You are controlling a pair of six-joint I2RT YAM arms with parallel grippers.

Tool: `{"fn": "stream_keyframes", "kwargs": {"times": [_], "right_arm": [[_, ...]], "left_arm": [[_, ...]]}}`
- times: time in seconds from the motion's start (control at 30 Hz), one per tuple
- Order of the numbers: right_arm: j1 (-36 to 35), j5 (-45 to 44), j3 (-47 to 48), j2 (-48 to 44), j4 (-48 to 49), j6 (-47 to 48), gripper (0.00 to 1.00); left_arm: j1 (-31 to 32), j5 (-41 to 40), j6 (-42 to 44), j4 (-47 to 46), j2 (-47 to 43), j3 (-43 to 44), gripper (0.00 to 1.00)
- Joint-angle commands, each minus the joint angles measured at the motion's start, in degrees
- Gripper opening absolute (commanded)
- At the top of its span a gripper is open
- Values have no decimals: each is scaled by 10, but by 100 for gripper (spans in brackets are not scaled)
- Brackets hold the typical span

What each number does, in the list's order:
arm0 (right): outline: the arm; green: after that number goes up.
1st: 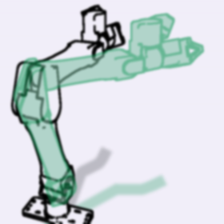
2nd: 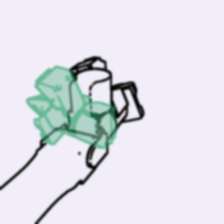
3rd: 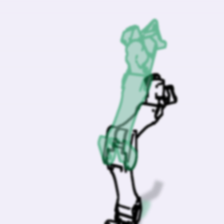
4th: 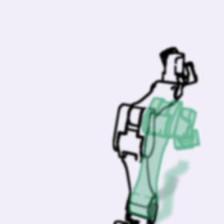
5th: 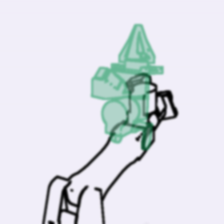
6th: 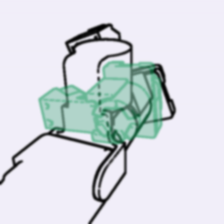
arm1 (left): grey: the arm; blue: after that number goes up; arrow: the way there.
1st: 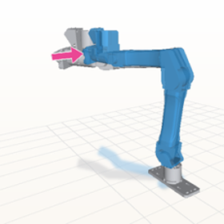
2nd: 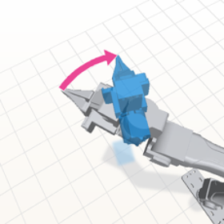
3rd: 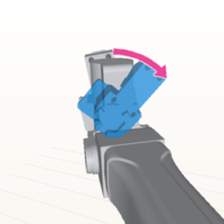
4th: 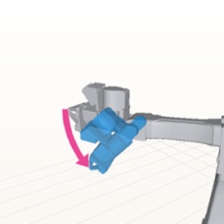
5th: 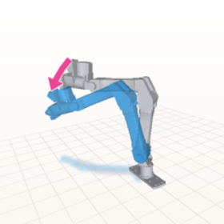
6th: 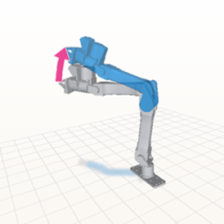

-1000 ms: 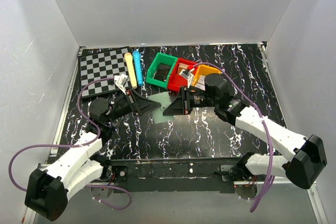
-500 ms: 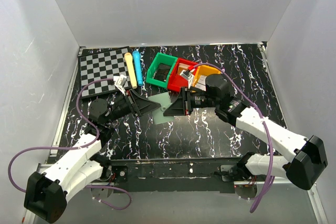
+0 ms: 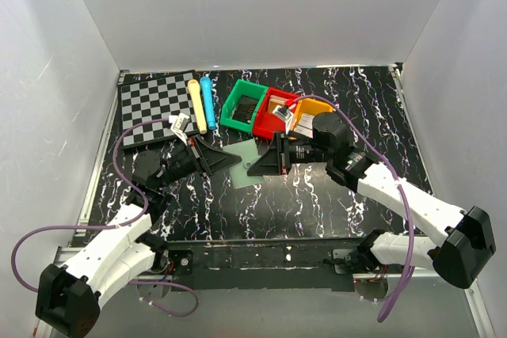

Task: Take the credit cards out of the card holder
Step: Open the card holder.

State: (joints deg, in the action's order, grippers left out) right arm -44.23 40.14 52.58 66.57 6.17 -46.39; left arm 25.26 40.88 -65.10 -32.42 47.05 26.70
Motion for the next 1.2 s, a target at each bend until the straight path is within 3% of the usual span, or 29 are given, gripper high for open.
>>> {"fn": "stream_keyframes", "kwargs": {"times": [0.0, 0.1, 0.2, 0.3, 0.47, 0.63, 0.8, 0.9, 1.17], "right_arm": [[8, -17, -6, -21, -13, 15, 19], [8, -48, 23, -45, -94, 58, 40], [5, -116, 82, -64, -228, 136, 54], [-16, -208, 147, -69, -339, 204, 57], [-114, -460, 262, -20, -480, 268, 55], [-197, -674, 285, 22, -488, 270, 52], [-210, -693, 330, 63, -508, 249, 52], [-221, -709, 329, 71, -493, 247, 59], [-234, -715, 329, 88, -476, 235, 60]], "left_arm": [[1, -8, 10, -3, -26, 11, 0], [1, -15, 26, 31, -36, 15, 0], [1, -33, 72, 129, -41, 47, 0], [1, -95, 125, 277, -29, 105, 0], [8, -168, 138, 373, -13, 149, 0], [64, -267, 181, 487, 30, 229, 0], [135, -373, 184, 547, 64, 275, 0], [166, -421, 170, 564, 80, 289, 0], [214, -484, 134, 598, 110, 325, 0]]}}
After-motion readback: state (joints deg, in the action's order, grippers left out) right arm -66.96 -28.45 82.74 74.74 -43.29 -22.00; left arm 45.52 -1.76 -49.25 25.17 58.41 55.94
